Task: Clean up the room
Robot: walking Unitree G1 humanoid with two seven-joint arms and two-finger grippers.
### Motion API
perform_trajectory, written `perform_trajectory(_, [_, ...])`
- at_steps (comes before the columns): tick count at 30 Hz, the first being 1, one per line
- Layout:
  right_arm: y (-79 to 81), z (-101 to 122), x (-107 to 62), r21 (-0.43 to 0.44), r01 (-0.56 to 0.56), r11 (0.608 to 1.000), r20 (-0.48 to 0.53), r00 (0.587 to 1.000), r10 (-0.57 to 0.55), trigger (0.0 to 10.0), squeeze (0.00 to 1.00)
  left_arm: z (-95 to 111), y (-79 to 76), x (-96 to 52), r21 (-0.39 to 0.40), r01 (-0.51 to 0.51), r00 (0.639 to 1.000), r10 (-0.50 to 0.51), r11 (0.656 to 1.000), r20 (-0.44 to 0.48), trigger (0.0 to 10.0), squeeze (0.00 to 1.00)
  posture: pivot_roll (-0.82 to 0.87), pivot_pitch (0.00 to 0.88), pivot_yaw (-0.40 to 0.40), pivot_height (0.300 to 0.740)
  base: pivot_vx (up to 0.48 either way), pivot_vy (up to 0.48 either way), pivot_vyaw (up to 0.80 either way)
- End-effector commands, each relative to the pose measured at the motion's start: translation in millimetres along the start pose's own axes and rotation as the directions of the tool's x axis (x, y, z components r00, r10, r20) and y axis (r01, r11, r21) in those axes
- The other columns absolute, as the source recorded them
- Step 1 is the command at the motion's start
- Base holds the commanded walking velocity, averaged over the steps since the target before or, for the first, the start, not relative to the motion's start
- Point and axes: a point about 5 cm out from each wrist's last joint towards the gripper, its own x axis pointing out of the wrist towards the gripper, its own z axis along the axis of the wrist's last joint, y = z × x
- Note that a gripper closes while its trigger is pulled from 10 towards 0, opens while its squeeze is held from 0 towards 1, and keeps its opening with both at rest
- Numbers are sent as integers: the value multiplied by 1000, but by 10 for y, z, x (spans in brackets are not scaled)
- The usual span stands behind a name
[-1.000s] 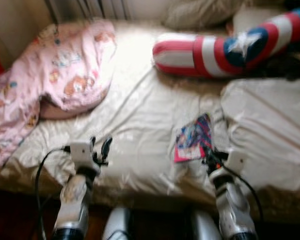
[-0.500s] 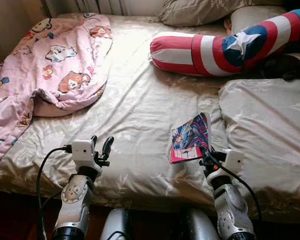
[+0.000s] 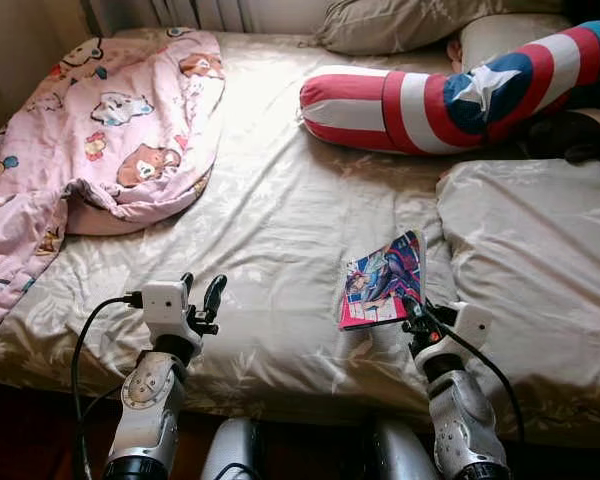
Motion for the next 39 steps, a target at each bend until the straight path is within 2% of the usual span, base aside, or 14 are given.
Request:
perform_trajectory(1, [-49, 40, 33, 70, 13, 997, 10, 1000, -14, 10000, 0, -13, 31, -35, 18, 2, 1000, -1, 1000, -16, 10000, 0, 67, 172, 27, 634, 0, 0, 0])
perform_trajectory(3, [-114, 27, 52, 174, 19, 985, -8, 1000, -18, 10000, 0, -7, 37, -38, 20, 2, 1000, -2, 1000, -16, 10000, 0, 70, 174, 28, 634, 0, 0, 0])
perform_trajectory(5, [-165, 21, 57, 195, 23, 980, -23, 1000, -19, 10000, 0, -3, 38, -37, 22, 3, 1000, -3, 1000, -16, 10000, 0, 77, 176, 33, 634, 0, 0, 0])
perform_trajectory(8, [-228, 40, 85, 315, -4, 949, -27, 1000, 13, 10000, 0, 5, 46, -40, 24, 4, 1000, -4, 1000, -15, 10000, 0, 83, 177, 38, 634, 0, 0, 0])
perform_trajectory(16, [-273, 45, 100, 390, -58, 919, -43, 996, 81, 10000, 0, 22, 61, -60, 34, 11, 1000, -10, 999, -18, 10000, 0, 104, 201, 51, 634, 0, 0, 0])
perform_trajectory(18, [-327, -3, 75, 430, -3, 903, -67, 997, 35, 10000, 0, 24, 59, -83, 38, 18, 1000, -17, 999, -23, 10000, 0, 113, 209, 55, 634, 0, 0, 0])
perform_trajectory(21, [-305, -18, 73, 501, -30, 865, -44, 997, 60, 10000, 0, 43, 74, -105, 42, 20, 1000, -19, 999, -21, 10000, 0, 141, 233, 66, 634, 80, 0, 0])
perform_trajectory(22, [-305, -18, 73, 501, -30, 865, -44, 997, 60, 10000, 0, 43, 74, -105, 42, 20, 1000, -19, 999, -21, 10000, 0, 141, 233, 66, 634, 240, 0, 0])
perform_trajectory(23, [-311, -42, 70, 469, -10, 883, -68, 997, 48, 10000, 0, 58, 89, -122, 47, 20, 1000, -19, 999, -20, 10000, 0, 151, 241, 71, 634, 0, 0, 0])
perform_trajectory(29, [-377, -25, 90, 485, 77, 871, -98, 995, -34, 10000, 0, 114, 158, -220, 69, 19, 1000, -18, 997, -26, 10000, 0, 188, 286, 98, 634, 0, 0, 0])
perform_trajectory(32, [-397, 4, 113, 428, 112, 897, -123, 990, -65, 10000, 0, 137, 155, -259, 74, 31, 999, -28, 997, -37, 10000, 0, 204, 315, 112, 634, 0, 0, 0])
perform_trajectory(34, [-451, 21, 119, 326, 190, 926, -164, 976, -142, 10000, 0, 159, 153, -263, 75, 34, 999, -31, 997, -38, 10000, 0, 207, 333, 116, 634, 0, 0, 0])
perform_trajectory(38, [-384, 22, 152, 329, 145, 933, -166, 982, -94, 10000, 0, 146, 157, -301, 73, 32, 998, -28, 997, -56, 10000, 0, 213, 353, 120, 634, 0, 0, 0])
perform_trajectory(39, [-372, 20, 158, 298, 141, 944, -172, 981, -93, 10000, 0, 148, 156, -322, 74, 32, 998, -27, 997, -62, 10000, 0, 210, 360, 119, 634, 0, 0, 0])
